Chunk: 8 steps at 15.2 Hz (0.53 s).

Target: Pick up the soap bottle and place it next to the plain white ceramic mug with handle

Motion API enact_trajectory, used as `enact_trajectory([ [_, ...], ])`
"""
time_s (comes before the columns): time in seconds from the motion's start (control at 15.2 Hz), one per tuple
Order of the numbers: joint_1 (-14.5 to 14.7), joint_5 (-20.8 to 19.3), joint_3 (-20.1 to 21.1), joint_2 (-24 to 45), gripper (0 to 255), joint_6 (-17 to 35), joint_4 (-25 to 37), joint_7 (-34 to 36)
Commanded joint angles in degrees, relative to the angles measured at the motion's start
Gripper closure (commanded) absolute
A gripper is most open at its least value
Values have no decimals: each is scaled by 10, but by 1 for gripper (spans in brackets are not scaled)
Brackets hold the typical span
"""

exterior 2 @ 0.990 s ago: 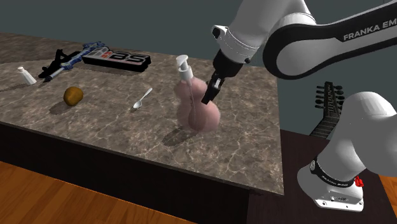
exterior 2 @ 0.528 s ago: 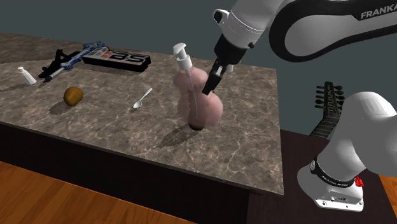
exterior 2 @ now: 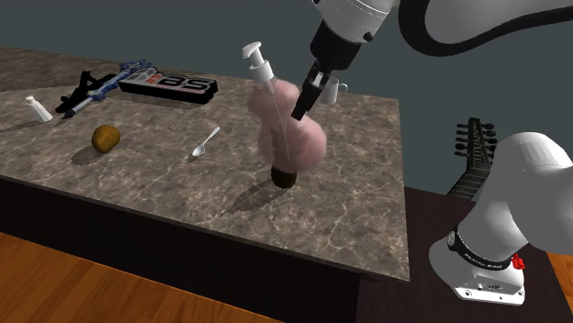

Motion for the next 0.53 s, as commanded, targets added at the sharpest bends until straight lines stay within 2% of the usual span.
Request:
enact_trajectory([
  [0.0,0,0,1,-1,255,-16,16,1],
  [0.46,0,-1,1,1,255,-69,71,3],
])
